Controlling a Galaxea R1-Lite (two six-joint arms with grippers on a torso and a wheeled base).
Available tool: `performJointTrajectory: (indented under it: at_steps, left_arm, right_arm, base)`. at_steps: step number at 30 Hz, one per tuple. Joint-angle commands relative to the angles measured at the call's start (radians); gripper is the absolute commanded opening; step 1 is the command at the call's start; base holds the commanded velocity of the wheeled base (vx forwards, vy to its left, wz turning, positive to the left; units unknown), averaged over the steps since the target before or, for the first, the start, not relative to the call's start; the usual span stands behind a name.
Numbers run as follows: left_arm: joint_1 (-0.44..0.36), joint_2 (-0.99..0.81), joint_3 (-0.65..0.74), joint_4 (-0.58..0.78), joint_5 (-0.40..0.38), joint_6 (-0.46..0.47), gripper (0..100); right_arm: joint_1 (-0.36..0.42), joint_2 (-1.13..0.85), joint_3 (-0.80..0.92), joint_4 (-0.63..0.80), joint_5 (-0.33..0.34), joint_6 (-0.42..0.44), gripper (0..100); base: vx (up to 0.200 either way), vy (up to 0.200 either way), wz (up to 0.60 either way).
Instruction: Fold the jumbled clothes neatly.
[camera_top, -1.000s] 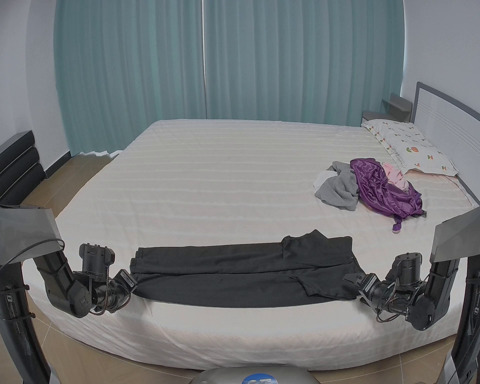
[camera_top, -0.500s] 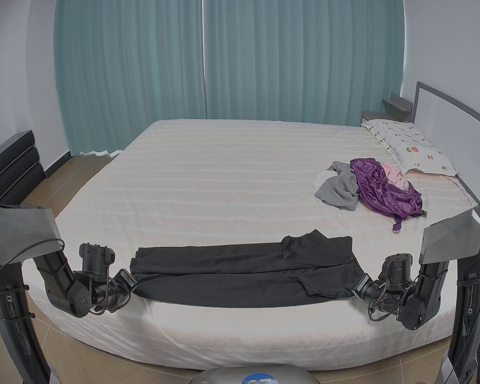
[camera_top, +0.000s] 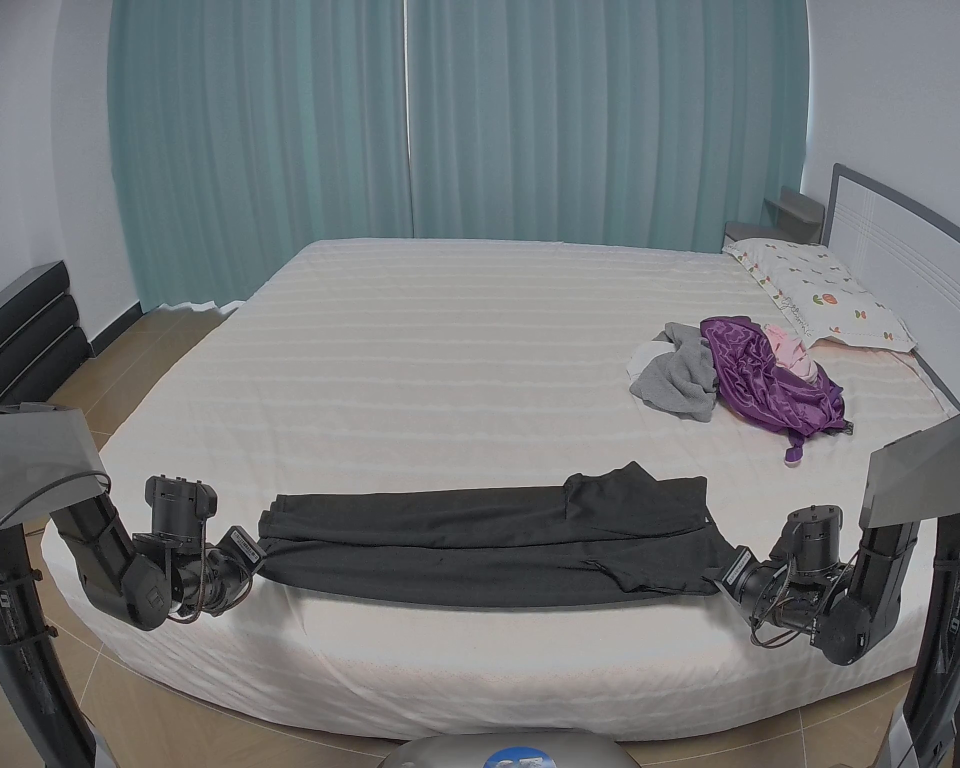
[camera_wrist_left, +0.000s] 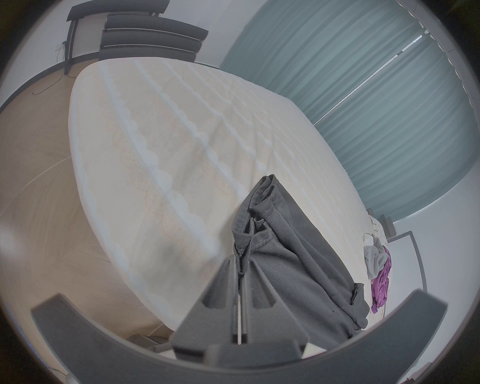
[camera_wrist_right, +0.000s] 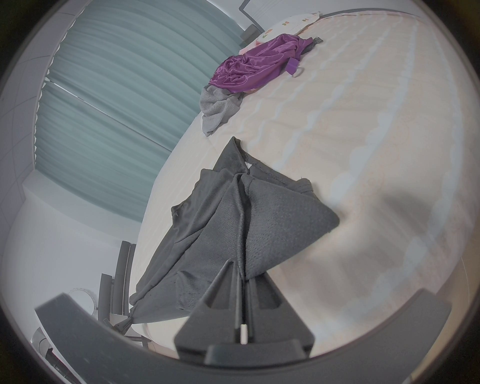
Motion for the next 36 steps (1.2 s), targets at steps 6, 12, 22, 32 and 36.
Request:
performJointTrajectory:
  at_steps: [6,12,22,32,36]
  left_arm:
    - [0.017,-0.030,0.022,-0.001,0.001,0.030,0]
    - [0.020,-0.037,0.043,0.001,0.000,0.047,0]
    - [0.009,0.003,0.071,0.001,-0.003,0.059,0]
    - [0.014,-0.011,0.080,0.002,-0.025,0.073,100]
    - [0.031,-0.068,0.074,0.004,-0.033,0.071,100]
  right_arm:
    - [-0.005,-0.072,0.067,-0.001,0.003,-0.005,0]
    - [-0.002,-0.061,0.096,-0.001,0.002,-0.011,0]
    - [0.004,0.015,0.132,-0.040,0.003,-0.053,0]
    - [-0.014,-0.046,0.153,-0.070,0.000,-0.060,100]
    - [-0.086,-0.098,0.150,-0.063,-0.003,-0.109,100]
  base:
    - [0.000,0.000,0.00]
    - [0.000,0.000,0.00]
    - [0.000,0.000,0.00]
    - [0.000,0.000,0.00]
    - [0.000,0.000,0.00]
